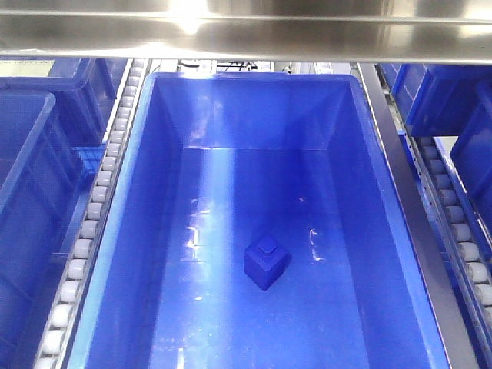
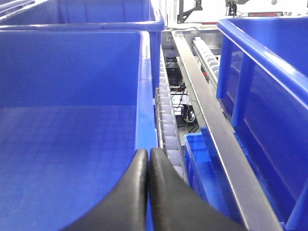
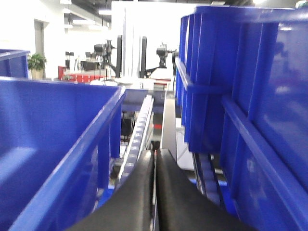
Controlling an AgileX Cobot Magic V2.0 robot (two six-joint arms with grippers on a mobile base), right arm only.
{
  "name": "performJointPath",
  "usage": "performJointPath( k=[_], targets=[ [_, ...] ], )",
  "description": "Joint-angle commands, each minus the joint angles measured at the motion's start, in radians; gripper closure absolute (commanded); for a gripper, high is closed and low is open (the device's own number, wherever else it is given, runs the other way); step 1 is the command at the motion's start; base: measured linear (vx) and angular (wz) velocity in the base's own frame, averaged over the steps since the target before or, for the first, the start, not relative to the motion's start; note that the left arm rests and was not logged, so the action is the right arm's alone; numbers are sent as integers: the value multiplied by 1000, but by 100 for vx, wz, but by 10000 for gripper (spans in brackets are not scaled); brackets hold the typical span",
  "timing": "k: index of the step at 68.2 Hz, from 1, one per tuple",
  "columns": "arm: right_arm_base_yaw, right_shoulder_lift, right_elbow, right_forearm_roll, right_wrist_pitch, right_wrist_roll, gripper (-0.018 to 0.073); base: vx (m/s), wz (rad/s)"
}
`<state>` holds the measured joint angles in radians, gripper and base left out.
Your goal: Pour parts from conveyor to right shelf
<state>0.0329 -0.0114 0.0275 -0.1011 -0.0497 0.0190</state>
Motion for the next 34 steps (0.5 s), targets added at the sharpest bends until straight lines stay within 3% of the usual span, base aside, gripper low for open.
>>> performJointPath(
  k=[1, 34],
  targets=[
    [-2, -19, 1, -6, -57, -4, 570, 0, 0],
    [-2, -18, 1, -6, -60, -4, 570, 0, 0]
  ],
)
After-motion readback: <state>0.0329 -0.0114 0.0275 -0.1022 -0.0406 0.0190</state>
